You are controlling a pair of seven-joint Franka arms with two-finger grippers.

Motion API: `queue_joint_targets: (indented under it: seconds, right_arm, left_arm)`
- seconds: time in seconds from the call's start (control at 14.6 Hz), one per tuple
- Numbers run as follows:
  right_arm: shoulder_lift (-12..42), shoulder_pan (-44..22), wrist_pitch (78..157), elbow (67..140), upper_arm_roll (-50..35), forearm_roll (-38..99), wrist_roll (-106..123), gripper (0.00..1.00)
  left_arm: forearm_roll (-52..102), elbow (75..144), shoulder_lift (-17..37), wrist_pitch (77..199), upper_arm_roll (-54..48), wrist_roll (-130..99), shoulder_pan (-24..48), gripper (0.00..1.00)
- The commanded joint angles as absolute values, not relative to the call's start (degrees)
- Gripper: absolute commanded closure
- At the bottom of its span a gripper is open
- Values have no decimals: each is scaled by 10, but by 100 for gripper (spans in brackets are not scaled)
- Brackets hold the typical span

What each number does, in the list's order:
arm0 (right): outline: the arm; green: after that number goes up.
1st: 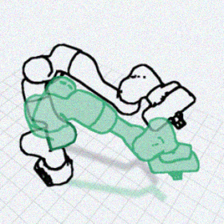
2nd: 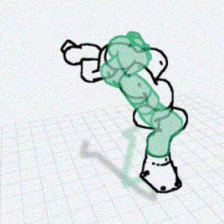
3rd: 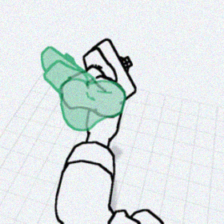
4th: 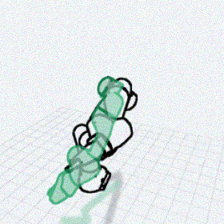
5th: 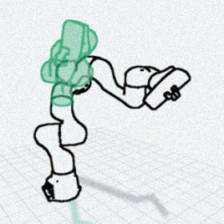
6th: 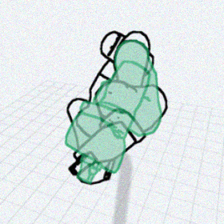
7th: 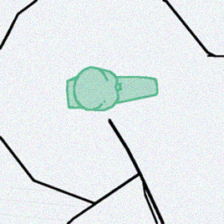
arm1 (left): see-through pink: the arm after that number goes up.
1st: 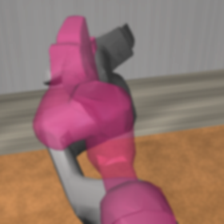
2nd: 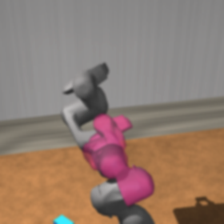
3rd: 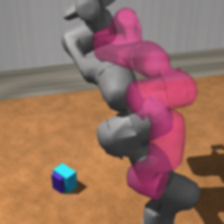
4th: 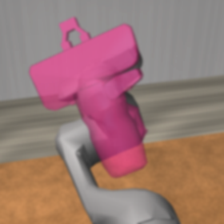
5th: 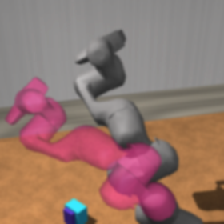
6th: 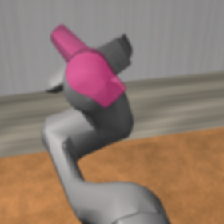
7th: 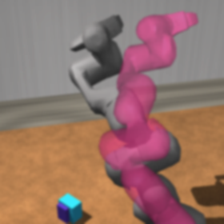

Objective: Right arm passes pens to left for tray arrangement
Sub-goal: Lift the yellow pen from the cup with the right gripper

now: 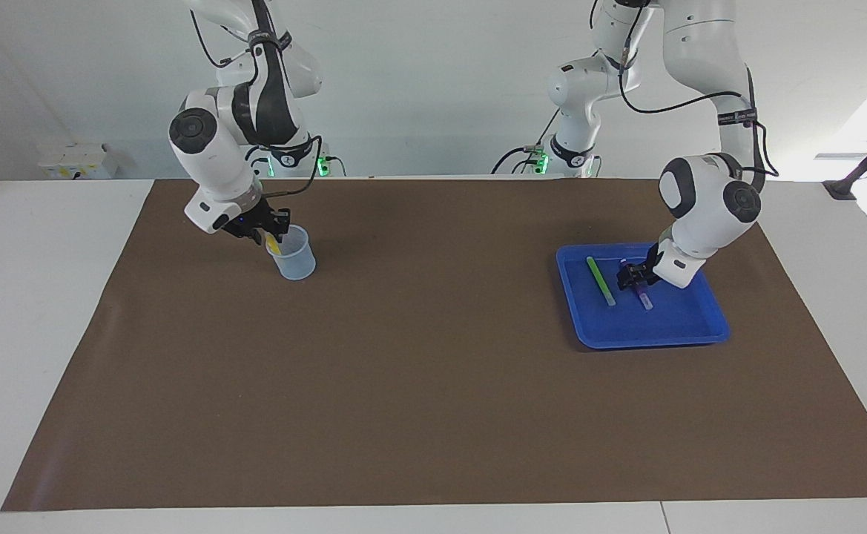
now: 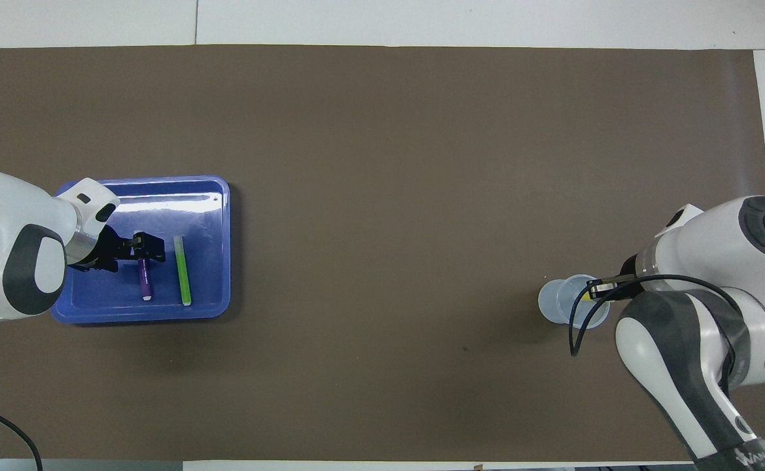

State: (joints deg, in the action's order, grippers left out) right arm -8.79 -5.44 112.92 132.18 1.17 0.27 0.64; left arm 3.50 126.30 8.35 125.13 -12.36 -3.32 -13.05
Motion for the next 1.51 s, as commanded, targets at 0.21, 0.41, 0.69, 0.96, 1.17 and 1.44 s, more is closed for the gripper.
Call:
queue_joint_targets:
  seconds: [0.21,0.41,0.69,0.96,1.17,1.44]
  right_arm:
    - [-79,-54,1051,1245,4,2,29,100]
    - [-65,-65,943,1123,4,66,23,100]
    - [-65,-78,953,1082,2,194,-56,100]
    - [-70,-145,1046,1081,1,297,-206,100]
    - [-67,-211,1144,1084,1,335,-329,100]
    - [-67,-290,1292,1108,1,337,-452,100]
  left_arm:
    - [27,1192,85,1168,-127,-37,-127,0]
    - [32,1139,81,1103,-133,-61,-124,0]
    - [69,1054,75,986,-163,-183,-116,0]
    - [180,1052,15,951,-182,-313,-122,0]
    - [262,1054,-16,950,-183,-451,-121,0]
    - [388,1066,-48,962,-189,-641,-117,0]
